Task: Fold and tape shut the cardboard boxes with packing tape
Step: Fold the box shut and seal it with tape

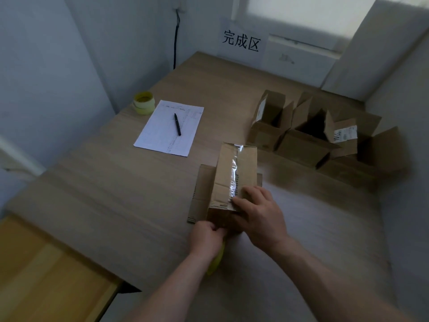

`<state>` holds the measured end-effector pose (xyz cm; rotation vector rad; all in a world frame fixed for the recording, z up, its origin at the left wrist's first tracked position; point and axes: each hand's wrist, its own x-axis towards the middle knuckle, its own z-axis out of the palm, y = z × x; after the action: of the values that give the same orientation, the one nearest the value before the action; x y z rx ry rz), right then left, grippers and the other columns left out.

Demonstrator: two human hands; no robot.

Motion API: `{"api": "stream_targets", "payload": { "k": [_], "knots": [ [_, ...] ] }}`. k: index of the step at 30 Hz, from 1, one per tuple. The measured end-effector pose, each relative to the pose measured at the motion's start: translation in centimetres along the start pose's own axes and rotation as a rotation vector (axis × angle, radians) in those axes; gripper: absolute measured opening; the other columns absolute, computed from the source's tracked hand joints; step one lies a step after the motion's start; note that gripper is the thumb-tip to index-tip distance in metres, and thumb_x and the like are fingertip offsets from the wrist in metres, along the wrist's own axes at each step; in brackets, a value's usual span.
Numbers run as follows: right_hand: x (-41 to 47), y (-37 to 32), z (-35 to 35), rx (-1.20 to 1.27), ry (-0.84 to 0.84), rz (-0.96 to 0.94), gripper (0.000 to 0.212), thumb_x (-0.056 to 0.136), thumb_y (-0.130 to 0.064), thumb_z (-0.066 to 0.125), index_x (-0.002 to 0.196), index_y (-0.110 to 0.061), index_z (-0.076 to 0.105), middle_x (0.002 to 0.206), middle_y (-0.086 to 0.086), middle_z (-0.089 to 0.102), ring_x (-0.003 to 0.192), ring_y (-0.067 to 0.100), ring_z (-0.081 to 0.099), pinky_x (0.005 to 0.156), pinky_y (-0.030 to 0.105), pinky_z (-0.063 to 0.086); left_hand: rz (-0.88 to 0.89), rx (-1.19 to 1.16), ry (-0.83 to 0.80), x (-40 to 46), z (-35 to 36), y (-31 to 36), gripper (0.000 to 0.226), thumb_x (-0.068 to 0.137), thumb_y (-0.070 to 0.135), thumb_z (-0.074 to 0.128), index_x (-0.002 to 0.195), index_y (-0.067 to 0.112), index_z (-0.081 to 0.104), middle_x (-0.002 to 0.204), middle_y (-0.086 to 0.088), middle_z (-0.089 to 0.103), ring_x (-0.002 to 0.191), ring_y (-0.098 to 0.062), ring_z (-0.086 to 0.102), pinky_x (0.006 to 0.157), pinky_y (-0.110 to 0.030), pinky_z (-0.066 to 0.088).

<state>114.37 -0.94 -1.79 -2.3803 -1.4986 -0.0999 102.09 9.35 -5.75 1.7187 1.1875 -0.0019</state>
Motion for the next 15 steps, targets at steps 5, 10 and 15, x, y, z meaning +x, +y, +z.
{"api": "stream_targets", "payload": {
  "k": [5,10,15],
  "knots": [
    [0.5,-0.4,-0.6,0.040,-0.010,0.007,0.041,0.075,-0.032,0.082,0.113,-0.021,0.072,0.123,0.005,0.060,0.115,0.031,0.053,0.081,0.043,0.056,0.153,-0.078,-0.169,-2.6,-1.4,0.2,0.033,0.086,0.030,0.071,0.054,0.029,0.066,0.053,0.016,0.060,0.060,-0.003,0.054,0.058,-0.025,0.039],
    [-1.6,-0.5,-3.3,0.601,0.229,0.370,0.042,0.083,-0.036,0.069,0.125,-0.033,0.063,0.129,-0.016,0.055,0.120,0.000,0.048,0.098,0.026,0.043,0.186,-0.455,-0.266,-6.3,-4.0,3.1,0.024,0.087,0.007,0.069,0.081,0.027,0.080,0.078,0.006,0.074,0.071,-0.003,0.064,0.064,-0.020,0.049],
    [-6.4,-2.1,-4.9,1.185,0.170,0.471,0.055,0.076,-0.056,0.068,0.126,-0.037,0.060,0.094,0.000,0.070,0.084,0.011,0.066,0.067,0.022,0.051,0.059,-0.744,-0.399,-8.6,-4.1,6.8,0.025,0.093,0.003,0.058,0.094,0.017,0.078,0.093,-0.010,0.075,0.079,-0.019,0.069,0.071,-0.034,0.056]
  ]
}}
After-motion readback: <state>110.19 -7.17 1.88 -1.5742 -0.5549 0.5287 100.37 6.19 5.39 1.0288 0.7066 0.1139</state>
